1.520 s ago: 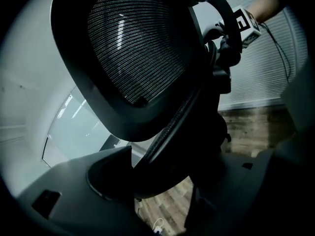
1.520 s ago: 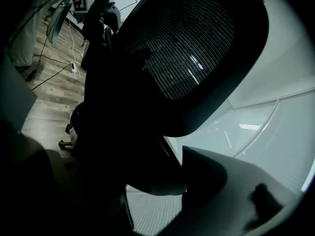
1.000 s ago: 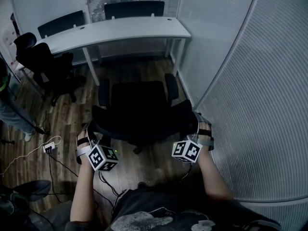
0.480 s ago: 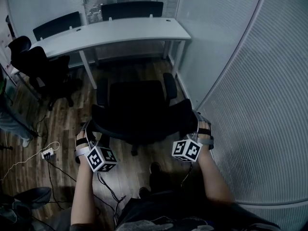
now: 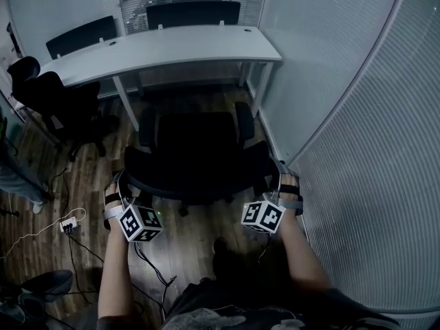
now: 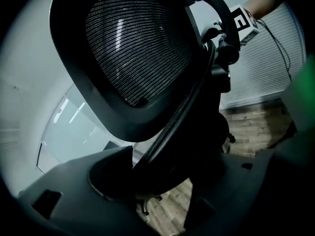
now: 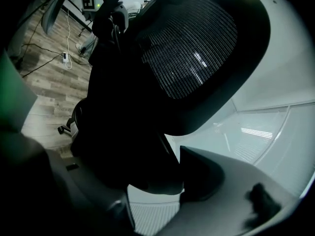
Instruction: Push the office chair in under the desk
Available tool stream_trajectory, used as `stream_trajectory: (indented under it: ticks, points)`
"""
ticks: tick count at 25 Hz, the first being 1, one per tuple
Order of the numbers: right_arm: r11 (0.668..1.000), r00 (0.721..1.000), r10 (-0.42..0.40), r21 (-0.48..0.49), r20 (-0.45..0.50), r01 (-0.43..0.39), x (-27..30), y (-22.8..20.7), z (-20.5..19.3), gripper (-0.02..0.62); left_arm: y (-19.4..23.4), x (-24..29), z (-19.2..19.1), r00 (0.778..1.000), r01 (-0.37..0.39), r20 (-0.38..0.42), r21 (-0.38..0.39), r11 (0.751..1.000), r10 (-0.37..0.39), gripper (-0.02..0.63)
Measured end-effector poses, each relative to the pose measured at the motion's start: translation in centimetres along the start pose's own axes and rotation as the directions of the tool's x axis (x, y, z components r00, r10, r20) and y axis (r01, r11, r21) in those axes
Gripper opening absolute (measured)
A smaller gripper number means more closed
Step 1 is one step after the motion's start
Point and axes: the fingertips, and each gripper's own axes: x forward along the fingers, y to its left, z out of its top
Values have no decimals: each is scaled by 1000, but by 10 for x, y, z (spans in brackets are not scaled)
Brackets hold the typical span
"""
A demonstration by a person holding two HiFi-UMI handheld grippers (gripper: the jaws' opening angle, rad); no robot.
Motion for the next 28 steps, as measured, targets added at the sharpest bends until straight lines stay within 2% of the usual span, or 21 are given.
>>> stream_trajectory:
  ticks: [6, 14, 21, 28]
  points:
    - [1000, 1000, -2, -2, 5, 2, 57, -14, -7, 270, 8, 49, 18, 1000, -21, -5, -2, 1000, 21, 319]
    - [1000, 1000, -2, -12, 5, 2, 90, -16, -16, 270, 6, 76, 26, 999, -35, 4, 21, 999, 35, 311]
    - [1000, 999, 2, -20, 41, -1, 161, -52, -23, 270, 23, 126, 62, 998, -40, -48, 6, 999, 41, 308]
    - [1000, 998, 10, -27, 60, -8, 201, -58, -21, 270, 31, 155, 68, 996, -53, -74, 2, 999, 53, 307]
